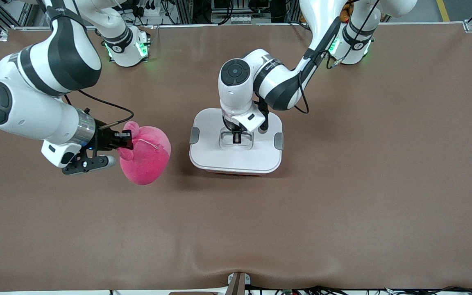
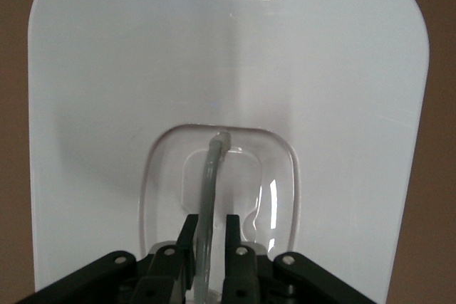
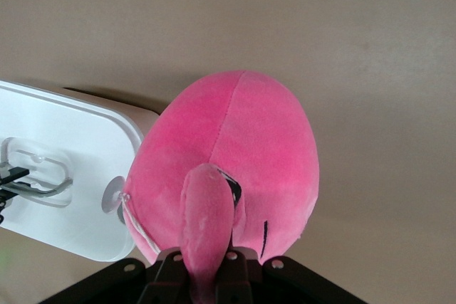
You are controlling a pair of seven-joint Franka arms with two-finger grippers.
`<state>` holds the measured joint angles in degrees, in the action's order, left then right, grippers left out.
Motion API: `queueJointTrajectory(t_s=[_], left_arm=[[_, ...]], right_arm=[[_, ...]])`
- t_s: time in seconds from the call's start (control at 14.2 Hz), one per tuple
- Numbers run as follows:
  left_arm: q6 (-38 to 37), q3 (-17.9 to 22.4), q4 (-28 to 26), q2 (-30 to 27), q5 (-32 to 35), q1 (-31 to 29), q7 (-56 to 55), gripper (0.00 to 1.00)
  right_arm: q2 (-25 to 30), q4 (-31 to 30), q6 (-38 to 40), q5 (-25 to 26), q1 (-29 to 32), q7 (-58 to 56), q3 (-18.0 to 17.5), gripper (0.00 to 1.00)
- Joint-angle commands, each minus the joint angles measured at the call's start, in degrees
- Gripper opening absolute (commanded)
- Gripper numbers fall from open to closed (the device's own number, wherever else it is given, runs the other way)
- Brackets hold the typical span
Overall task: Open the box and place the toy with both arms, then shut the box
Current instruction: 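Lift the toy with the right gripper while the left gripper raises the lid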
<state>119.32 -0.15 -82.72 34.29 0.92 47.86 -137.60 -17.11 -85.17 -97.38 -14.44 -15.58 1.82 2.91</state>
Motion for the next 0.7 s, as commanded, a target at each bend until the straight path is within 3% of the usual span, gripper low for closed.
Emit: queueJointTrajectory(t_s=[0.0,0.21,0.42,0.63], left_arm=[[-0.14,0.06,-1.21,-1.5,0.75,0.13,-1.44,0.13],[-0.23,0.06,-1.21,-1.5,0.75,0.21,-1.36,0.1],[-0.23,-0.03,-1.21,-1.5,0.75,0.21,-1.36,0.0],[-0.14,-0.03,-1.12,-1.59,0.75,0.21,-1.44,0.0]], right_arm=[[-0.21,0.88,0.79,-1.29,1.6,-1.38,-0.45,0.0],[-0.12,0.88,0.87,-1.38,1.51,-1.12,-0.45,0.0],[-0.03,0.88,0.87,-1.38,1.43,-1.03,-0.45,0.0],[0.15,0.88,0.96,-1.29,1.42,-1.12,-0.45,0.0]])
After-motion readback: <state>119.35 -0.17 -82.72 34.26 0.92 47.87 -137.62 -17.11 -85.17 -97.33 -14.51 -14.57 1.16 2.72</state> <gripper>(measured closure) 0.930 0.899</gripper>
